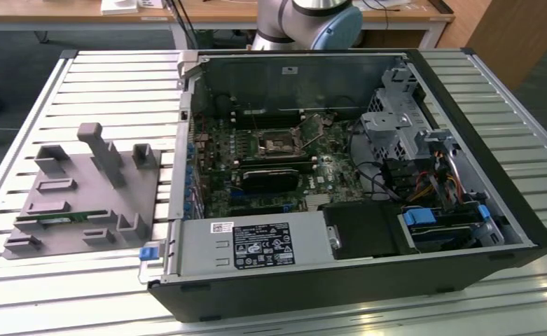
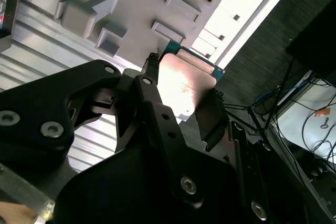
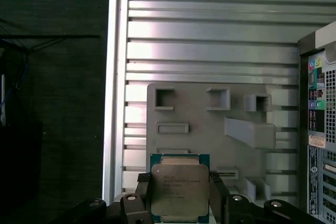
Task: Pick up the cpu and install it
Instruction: 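Pick up the cpu and move it towards the insertion slot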
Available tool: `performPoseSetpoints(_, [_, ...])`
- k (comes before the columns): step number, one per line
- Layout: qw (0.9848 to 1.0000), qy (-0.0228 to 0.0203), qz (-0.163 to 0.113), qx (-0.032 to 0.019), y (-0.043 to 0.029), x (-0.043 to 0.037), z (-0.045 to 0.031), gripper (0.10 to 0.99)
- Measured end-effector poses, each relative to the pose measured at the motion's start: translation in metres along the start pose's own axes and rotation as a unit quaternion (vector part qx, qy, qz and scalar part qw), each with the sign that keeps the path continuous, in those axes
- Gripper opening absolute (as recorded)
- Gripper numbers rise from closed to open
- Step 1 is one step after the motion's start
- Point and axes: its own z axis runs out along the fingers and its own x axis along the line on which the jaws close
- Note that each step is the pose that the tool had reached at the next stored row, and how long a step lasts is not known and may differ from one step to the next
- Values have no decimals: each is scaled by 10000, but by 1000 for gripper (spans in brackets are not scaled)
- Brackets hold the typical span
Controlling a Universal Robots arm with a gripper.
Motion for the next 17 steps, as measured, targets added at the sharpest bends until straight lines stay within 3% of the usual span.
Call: performPoseSetpoints(17, [10000, -1, 0, -1, 0, -49, -16, 533])
